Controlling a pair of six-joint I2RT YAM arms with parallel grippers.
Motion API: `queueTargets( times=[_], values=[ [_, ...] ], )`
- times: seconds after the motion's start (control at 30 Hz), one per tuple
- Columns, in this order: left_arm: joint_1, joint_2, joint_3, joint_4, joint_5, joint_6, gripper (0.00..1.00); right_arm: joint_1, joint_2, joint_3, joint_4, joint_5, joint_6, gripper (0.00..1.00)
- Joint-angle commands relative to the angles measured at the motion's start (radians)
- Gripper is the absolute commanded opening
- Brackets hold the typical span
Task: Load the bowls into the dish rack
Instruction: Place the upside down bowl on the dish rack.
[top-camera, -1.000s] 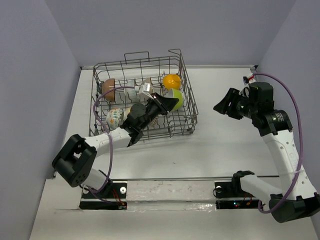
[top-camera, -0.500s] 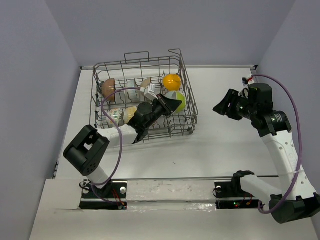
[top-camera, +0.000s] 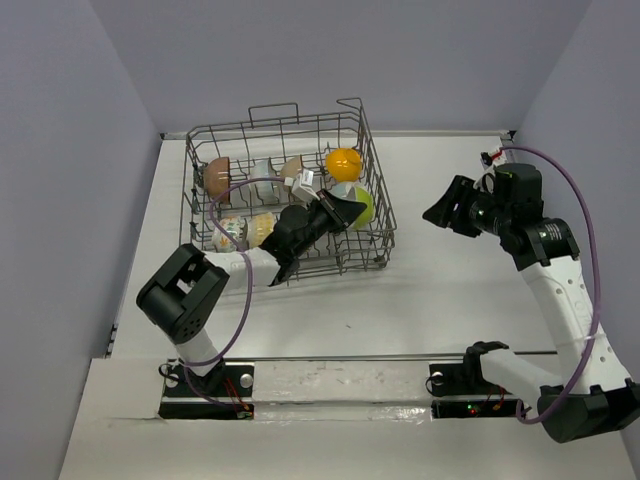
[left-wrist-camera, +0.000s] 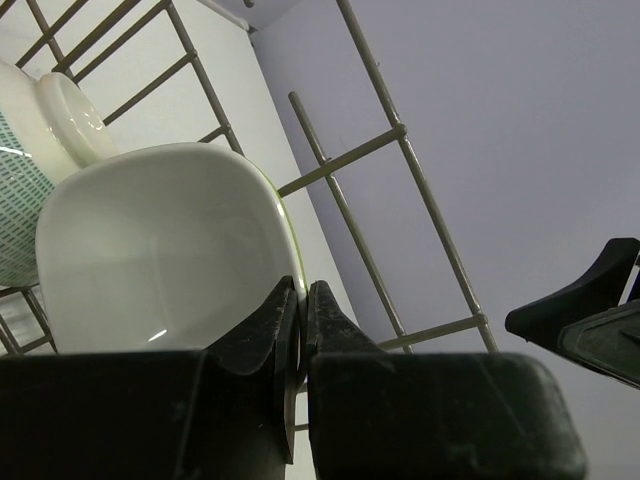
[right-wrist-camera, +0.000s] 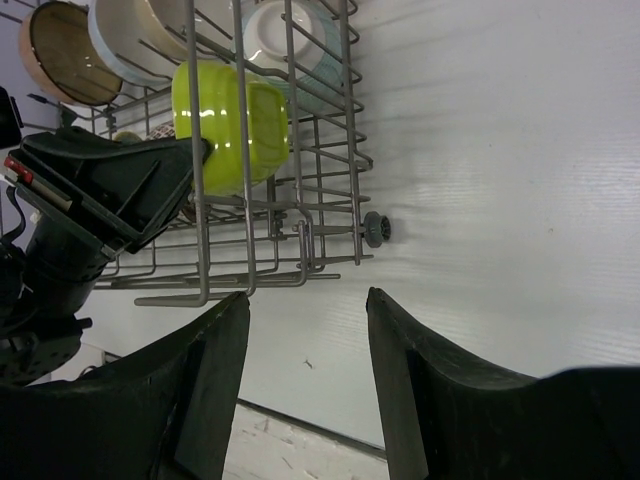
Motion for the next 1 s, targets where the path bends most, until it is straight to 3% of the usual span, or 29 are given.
queueTargets(
  times=[0.0,0.73,0.97],
  values=[
    [0.004,0.004,0.044,0.118,0.008,-0.019,0.0,0.005,0.014,0.036,0.057,-0.035,-0.01,0.56],
    [0.004,0.052,0.038,0.135,0.008,-0.069,0.0,0.034,0.155,0.157,0.086,-0.091,-0.01,0.56],
    [0.004,0.061,0.047,0.118,0.006,-0.067,0.0,0.135,0.271,0.257,0.054,0.021,-0.006,0.56]
  ],
)
